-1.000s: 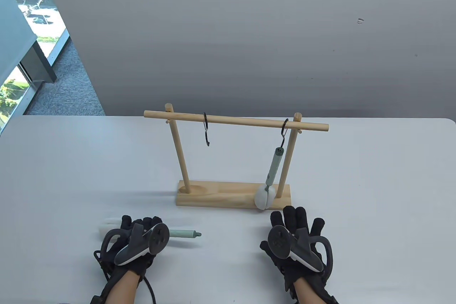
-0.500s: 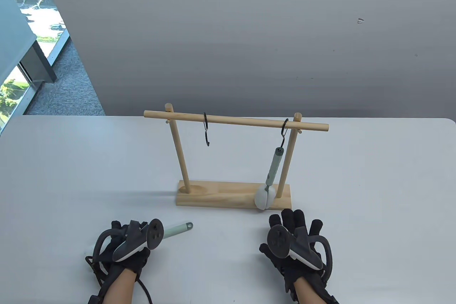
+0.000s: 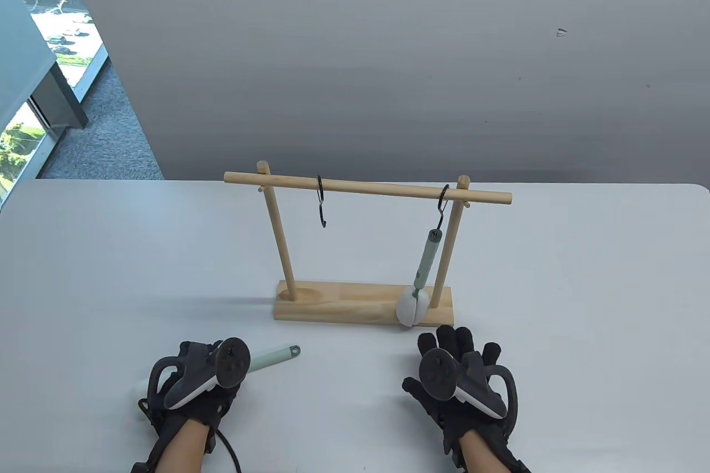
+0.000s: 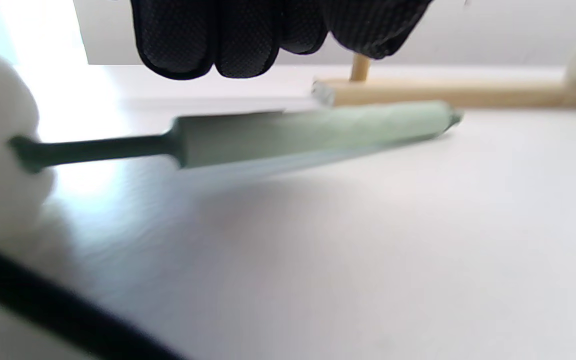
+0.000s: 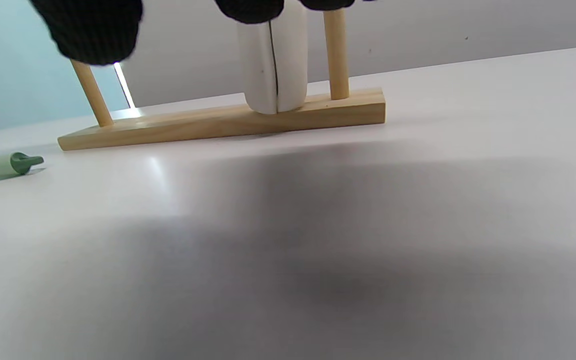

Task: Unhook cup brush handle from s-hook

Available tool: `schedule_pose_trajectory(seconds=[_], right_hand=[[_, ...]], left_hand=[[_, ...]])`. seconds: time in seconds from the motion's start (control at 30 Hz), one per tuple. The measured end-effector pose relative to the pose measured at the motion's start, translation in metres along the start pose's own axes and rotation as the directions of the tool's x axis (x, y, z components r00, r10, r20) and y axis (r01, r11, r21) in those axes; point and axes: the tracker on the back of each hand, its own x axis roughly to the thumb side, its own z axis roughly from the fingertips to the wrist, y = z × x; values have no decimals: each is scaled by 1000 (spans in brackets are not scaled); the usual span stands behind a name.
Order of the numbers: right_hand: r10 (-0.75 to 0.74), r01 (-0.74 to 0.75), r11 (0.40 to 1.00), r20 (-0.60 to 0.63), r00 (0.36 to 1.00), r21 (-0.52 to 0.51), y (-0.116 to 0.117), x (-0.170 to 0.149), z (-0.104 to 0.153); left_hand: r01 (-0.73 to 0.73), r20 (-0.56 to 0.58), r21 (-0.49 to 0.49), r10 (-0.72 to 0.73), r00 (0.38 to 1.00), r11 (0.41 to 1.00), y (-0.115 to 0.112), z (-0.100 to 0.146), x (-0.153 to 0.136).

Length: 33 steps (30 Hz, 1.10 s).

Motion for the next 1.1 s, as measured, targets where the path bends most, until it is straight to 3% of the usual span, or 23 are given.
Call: schedule_pose_trajectory(seconds=[0.1,0.23,0.47,0.53,1.1], right_hand=[[-70,72,996,36,997,-46,-5,-3,1],[-199,219,950,110,974,-221,-20,-8,6],[-483,508,736,179,857,-449,-39,-20,5],[-539,551,702,169,825,-452,-41,-21,0],[-603,601,684,144,785,-412,-47,-5,-51]], left_hand=[[-46,61,59,42,997,997,8,6,9],[-24,114,89,14,993,996,11,8,23],[7,154,80,-19,988,997,7,4,34],[9,157,81,-21,987,997,6,3,35],[-10,170,69,-1,985,998,5,-1,34]])
